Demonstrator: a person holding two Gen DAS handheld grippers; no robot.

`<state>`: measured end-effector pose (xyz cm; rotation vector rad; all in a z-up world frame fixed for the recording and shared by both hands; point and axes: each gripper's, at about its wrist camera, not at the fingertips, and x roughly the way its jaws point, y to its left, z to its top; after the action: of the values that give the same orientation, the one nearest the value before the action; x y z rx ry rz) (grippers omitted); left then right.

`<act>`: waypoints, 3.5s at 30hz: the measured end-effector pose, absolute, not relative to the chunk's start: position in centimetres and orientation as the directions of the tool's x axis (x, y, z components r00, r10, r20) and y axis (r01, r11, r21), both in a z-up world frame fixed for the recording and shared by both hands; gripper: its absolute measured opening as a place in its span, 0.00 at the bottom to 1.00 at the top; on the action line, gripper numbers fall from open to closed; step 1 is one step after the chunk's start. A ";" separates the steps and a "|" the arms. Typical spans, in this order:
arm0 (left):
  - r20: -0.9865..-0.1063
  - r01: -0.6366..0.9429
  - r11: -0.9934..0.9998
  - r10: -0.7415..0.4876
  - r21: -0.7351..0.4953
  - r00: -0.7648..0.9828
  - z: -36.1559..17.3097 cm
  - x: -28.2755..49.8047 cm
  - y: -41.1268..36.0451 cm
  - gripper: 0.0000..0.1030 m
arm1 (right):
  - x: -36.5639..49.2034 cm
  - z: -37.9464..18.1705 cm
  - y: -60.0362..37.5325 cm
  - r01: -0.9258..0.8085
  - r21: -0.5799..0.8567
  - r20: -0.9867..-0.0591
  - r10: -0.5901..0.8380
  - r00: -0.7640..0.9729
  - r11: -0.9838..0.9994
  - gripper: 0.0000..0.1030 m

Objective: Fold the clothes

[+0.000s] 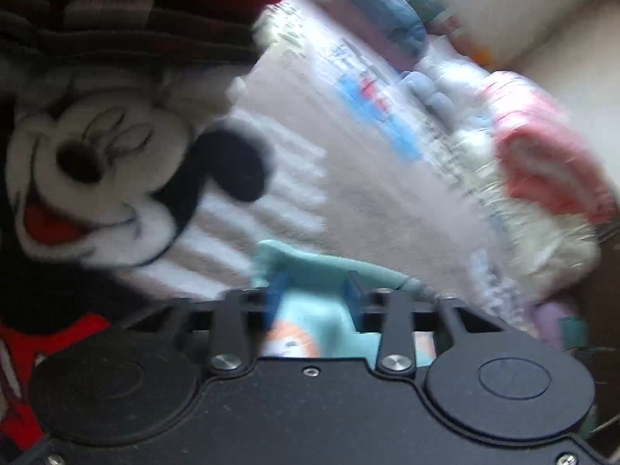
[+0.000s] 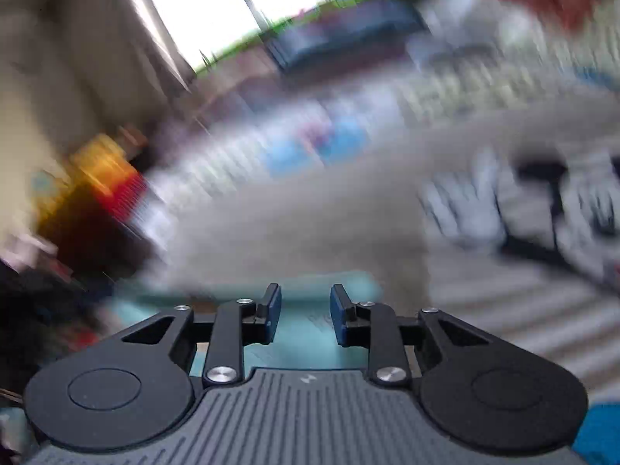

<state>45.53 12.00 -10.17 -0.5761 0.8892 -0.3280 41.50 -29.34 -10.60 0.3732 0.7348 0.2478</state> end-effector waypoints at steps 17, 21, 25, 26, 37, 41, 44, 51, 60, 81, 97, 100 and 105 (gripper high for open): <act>-0.542 0.145 0.925 -0.327 -0.351 0.774 -6.3 20.9 11.1 0.41 | 23.7 -5.0 -28.7 -0.253 0.305 -0.474 0.376 0.796 0.918 0.30; -0.525 0.224 0.932 -0.348 -0.286 0.777 -6.8 16.1 7.5 0.41 | 17.6 -5.0 -25.5 -0.319 0.252 -0.453 0.402 0.795 0.914 0.30; -0.508 0.328 0.921 -0.390 -0.211 0.768 -8.0 13.0 3.4 0.41 | 11.8 -5.0 -22.6 -0.386 0.173 -0.412 0.422 0.807 0.906 0.29; -0.505 0.354 0.916 -0.401 -0.191 0.764 -8.2 12.3 2.4 0.41 | 10.6 -4.9 -22.3 -0.392 0.167 -0.395 0.426 0.814 0.905 0.29; -0.538 0.427 0.904 -0.359 0.003 0.763 -11.9 9.4 -3.3 0.41 | 6.4 -9.6 -21.6 -0.336 0.065 -0.479 0.325 0.816 0.940 0.27; -0.507 0.418 0.908 -0.366 -0.012 0.781 -11.7 8.6 -3.0 0.41 | 5.3 -9.4 -23.2 -0.299 0.165 -0.457 0.341 0.822 0.940 0.28; -0.450 0.437 0.899 -0.385 0.013 0.806 -10.4 6.6 -3.7 0.41 | 4.0 -8.5 -25.2 -0.236 0.245 -0.425 0.322 0.846 0.941 0.30; -0.357 0.556 0.827 -0.496 0.082 0.791 -8.9 4.3 -8.1 0.41 | 3.4 -11.3 -35.2 0.136 0.629 -0.406 0.174 0.897 0.765 0.44; -0.470 0.649 0.445 -0.453 0.617 0.757 -10.6 5.3 -18.4 0.42 | 7.4 -14.7 -42.2 0.194 0.839 -0.332 0.194 0.923 0.509 0.23; -0.419 0.456 0.074 -0.287 0.887 0.861 -16.2 3.4 -20.6 0.32 | 7.7 -15.7 -43.4 0.188 0.847 -0.319 0.193 0.928 0.498 0.00; -0.469 0.470 -0.067 -0.272 0.880 0.840 -17.3 3.6 -21.7 0.09 | 7.2 -15.8 -43.6 0.177 0.850 -0.307 0.194 0.932 0.496 0.01; -0.472 0.468 -0.085 -0.280 0.880 0.836 -17.6 3.7 -21.7 0.00 | 7.2 -15.9 -43.7 0.177 0.850 -0.308 0.195 0.931 0.495 0.00; -0.370 0.389 0.008 -0.291 0.921 0.882 -18.5 2.8 -21.5 0.00 | 7.3 -16.0 -43.8 0.181 0.853 -0.309 0.193 0.931 0.490 0.00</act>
<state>2.76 -21.51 -18.45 1.4703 0.0824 -0.5327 7.34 -43.75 -15.95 1.0667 0.3912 0.0079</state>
